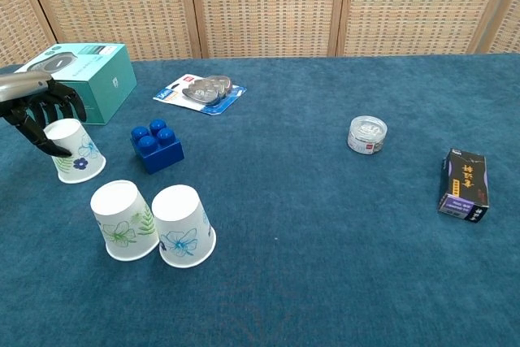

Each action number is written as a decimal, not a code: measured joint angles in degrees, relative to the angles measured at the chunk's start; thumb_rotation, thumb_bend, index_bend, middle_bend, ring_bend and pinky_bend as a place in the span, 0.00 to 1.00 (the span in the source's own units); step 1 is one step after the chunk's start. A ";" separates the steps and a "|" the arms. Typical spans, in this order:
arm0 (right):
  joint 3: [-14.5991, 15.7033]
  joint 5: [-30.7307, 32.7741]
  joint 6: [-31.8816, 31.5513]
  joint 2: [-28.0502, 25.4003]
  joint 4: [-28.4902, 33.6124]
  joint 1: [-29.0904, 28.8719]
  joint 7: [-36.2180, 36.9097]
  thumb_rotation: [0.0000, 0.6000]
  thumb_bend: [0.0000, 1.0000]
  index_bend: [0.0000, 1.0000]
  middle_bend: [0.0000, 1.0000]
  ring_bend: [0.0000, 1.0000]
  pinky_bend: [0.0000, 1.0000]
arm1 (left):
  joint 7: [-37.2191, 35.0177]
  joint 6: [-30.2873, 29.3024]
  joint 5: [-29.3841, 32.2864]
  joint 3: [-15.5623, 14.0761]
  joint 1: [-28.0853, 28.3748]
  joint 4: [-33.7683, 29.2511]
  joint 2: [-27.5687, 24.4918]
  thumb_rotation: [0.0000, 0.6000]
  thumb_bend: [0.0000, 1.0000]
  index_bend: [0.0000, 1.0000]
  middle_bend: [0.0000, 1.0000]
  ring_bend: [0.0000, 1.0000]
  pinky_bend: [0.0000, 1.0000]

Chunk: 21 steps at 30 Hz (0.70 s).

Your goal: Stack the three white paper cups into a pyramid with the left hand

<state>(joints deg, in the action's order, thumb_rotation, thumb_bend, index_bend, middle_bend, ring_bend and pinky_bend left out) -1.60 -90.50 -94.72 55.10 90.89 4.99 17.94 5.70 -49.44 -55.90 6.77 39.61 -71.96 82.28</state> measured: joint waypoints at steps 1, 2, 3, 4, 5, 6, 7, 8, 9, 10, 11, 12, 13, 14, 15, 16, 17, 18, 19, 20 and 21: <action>0.01 -0.01 0.02 -0.01 0.03 -0.01 -0.03 1.00 0.00 0.00 0.00 0.00 0.00 | 0.20 -0.17 -0.04 0.10 -0.12 0.26 0.15 1.00 0.15 0.43 0.51 0.47 0.40; 0.03 -0.03 0.05 0.00 0.01 -0.01 -0.04 1.00 0.00 0.00 0.00 0.00 0.00 | 0.27 -0.42 -0.08 0.19 -0.23 0.31 0.20 1.00 0.16 0.43 0.52 0.47 0.41; 0.04 -0.04 0.06 0.00 0.02 -0.02 -0.04 1.00 0.00 0.00 0.00 0.00 0.00 | 0.30 -0.72 -0.15 0.30 -0.36 0.32 0.24 1.00 0.16 0.44 0.52 0.48 0.41; 0.04 -0.05 0.04 0.00 0.03 -0.01 -0.06 1.00 0.00 0.00 0.00 0.00 0.00 | 0.33 -1.07 -0.26 0.49 -0.57 0.26 0.26 1.00 0.16 0.44 0.52 0.48 0.41; 0.05 -0.06 0.03 0.00 0.03 -0.01 -0.09 1.00 0.00 0.00 0.00 0.00 0.00 | 0.31 -1.20 -0.34 0.61 -0.70 0.11 0.21 1.00 0.17 0.44 0.52 0.48 0.42; 0.06 -0.10 0.03 0.00 0.05 -0.01 -0.11 1.00 0.00 0.00 0.00 0.00 0.00 | 0.26 -1.26 -0.42 0.72 -0.78 -0.10 0.12 1.00 0.17 0.44 0.52 0.48 0.42; 0.08 -0.16 0.01 -0.01 0.10 -0.01 -0.15 1.00 0.00 0.00 0.00 0.00 0.00 | 0.04 -1.38 -0.56 0.93 -0.89 -0.49 -0.07 1.00 0.17 0.44 0.52 0.48 0.42; 0.09 -0.18 0.00 -0.01 0.13 0.00 -0.18 1.00 0.00 0.00 0.00 0.00 0.00 | -0.28 -1.56 -0.72 1.16 -1.00 -0.89 -0.28 1.00 0.17 0.44 0.52 0.48 0.42; 0.10 -0.21 -0.03 -0.02 0.15 0.01 -0.19 1.00 0.00 0.00 0.00 0.00 0.00 | -0.66 -1.83 -0.96 1.41 -1.13 -1.37 -0.55 1.00 0.17 0.44 0.52 0.48 0.42; 0.12 -0.25 -0.05 -0.04 0.20 0.01 -0.20 1.00 0.00 0.00 0.00 0.00 0.00 | -1.19 -2.20 -1.31 1.73 -1.30 -2.13 -1.00 1.00 0.17 0.44 0.52 0.48 0.42; 0.13 -0.24 -0.03 -0.04 0.20 0.01 -0.22 1.00 0.00 0.00 0.00 0.00 0.00 | -1.62 -2.49 -1.65 1.96 -1.43 -2.82 -1.40 1.00 0.17 0.44 0.52 0.48 0.42; 0.13 -0.21 0.00 -0.03 0.17 0.01 -0.24 1.00 0.00 0.00 0.00 0.00 0.00 | -2.08 -2.87 -2.09 2.21 -1.58 -3.65 -1.89 1.00 0.17 0.44 0.52 0.48 0.42; 0.12 -0.17 0.06 -0.02 0.15 -0.01 -0.23 1.00 0.00 0.00 0.00 0.00 0.00 | -2.65 -3.49 -2.86 2.50 -1.80 -4.95 -2.66 1.00 0.17 0.44 0.52 0.48 0.42; 0.12 -0.16 0.14 -0.02 0.16 -0.05 -0.22 1.00 0.00 0.00 0.00 0.00 0.00 | -3.01 -4.06 -3.59 2.71 -1.97 -6.10 -3.34 1.00 0.17 0.44 0.52 0.48 0.42; 0.12 -0.15 0.20 -0.02 0.16 -0.08 -0.23 1.00 0.00 0.00 0.00 0.00 0.00 | -3.33 -4.71 -4.40 2.89 -2.16 -7.39 -4.09 1.00 0.17 0.44 0.52 0.48 0.42; 0.12 -0.14 0.23 -0.03 0.18 -0.10 -0.28 1.00 0.00 0.00 0.00 0.00 0.00 | -3.70 -5.59 -5.54 3.12 -2.41 -9.25 -5.14 1.00 0.17 0.44 0.52 0.48 0.42; 0.12 -0.15 0.24 -0.03 0.20 -0.11 -0.32 1.00 0.00 0.00 0.00 0.00 0.00 | -3.92 -6.23 -6.40 3.25 -2.61 -10.71 -5.97 1.00 0.17 0.44 0.52 0.48 0.42; 0.13 -0.18 0.24 -0.03 0.22 -0.11 -0.37 1.00 0.00 0.00 0.00 0.00 0.00 | -4.11 -6.81 -7.26 3.35 -2.80 -12.23 -6.81 1.00 0.17 0.44 0.52 0.48 0.42; 0.15 -0.23 0.20 -0.02 0.24 -0.10 -0.45 1.00 0.00 0.00 0.00 0.00 0.00 | -4.33 -7.49 -8.40 3.43 -3.06 -14.41 -7.99 1.00 0.17 0.44 0.52 0.48 0.42; 0.17 -0.26 0.17 -0.02 0.26 -0.09 -0.53 1.00 0.00 0.00 0.00 0.00 0.00 | -4.51 -8.08 -9.63 3.44 -3.33 -16.77 -9.24 1.00 0.17 0.44 0.52 0.48 0.42; 0.18 -0.27 0.14 -0.01 0.30 -0.07 -0.61 1.00 0.00 0.00 0.00 0.00 0.00 | -4.60 -8.35 -10.30 3.41 -3.46 -18.02 -9.89 1.00 0.17 0.44 0.52 0.48 0.42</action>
<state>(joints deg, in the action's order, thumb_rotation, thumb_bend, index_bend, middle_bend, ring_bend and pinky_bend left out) -1.42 -90.78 -94.58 55.09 91.19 4.92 17.33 1.11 -57.79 -66.19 10.19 36.15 -89.98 72.39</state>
